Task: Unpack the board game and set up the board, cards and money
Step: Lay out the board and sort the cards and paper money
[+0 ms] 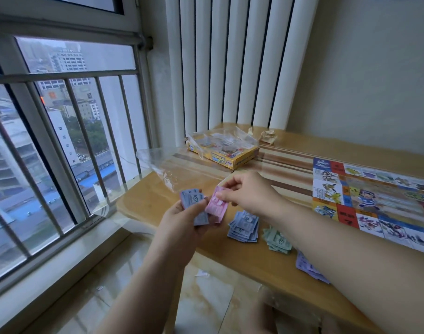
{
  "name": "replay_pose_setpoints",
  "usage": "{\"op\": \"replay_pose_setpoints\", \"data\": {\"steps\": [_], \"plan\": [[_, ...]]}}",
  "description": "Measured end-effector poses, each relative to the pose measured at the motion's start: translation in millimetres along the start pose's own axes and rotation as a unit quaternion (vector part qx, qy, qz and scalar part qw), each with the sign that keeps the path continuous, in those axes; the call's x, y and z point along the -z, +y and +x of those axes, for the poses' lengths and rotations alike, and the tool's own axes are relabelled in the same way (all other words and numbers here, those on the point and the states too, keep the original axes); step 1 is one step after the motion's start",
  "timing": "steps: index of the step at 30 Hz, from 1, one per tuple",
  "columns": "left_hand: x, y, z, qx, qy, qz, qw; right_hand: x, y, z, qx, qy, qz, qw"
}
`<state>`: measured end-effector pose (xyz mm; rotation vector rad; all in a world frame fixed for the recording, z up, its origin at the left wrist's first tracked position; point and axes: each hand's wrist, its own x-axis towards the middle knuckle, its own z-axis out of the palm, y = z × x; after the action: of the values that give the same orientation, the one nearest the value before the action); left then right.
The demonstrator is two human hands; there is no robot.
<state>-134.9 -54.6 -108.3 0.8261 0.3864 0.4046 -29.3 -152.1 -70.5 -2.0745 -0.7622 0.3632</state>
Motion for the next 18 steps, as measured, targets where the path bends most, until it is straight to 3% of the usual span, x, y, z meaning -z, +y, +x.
{"op": "replay_pose_setpoints", "data": {"steps": [4,8,10,13,15,18], "plan": [[22.5,18.4,4.0,-0.007,0.016,-0.098,0.995,-9.0,4.2,17.9,-0.028,0.024,0.022,0.999],[29.4,25.0,0.4,-0.013,-0.002,-0.079,0.997,-21.2,12.2,28.4,-0.037,0.06,-0.11,0.991],[23.8,21.6,-0.6,-0.001,-0.015,-0.063,0.998,-17.6,7.5,25.1,-0.019,0.084,-0.1,0.991],[9.0,12.3,-1.3,0.017,-0.042,-0.045,0.998,-5.0,-9.8,9.0,-0.002,-0.001,0.023,1.0],[-1.7,4.7,-2.4,0.024,-0.07,-0.019,0.997,3.4,-16.3,-2.7,0.008,-0.056,0.004,0.998],[-13.0,-5.1,-6.0,0.035,-0.101,0.01,0.994,15.9,-11.2,-13.4,0.014,-0.06,0.003,0.998]]}}
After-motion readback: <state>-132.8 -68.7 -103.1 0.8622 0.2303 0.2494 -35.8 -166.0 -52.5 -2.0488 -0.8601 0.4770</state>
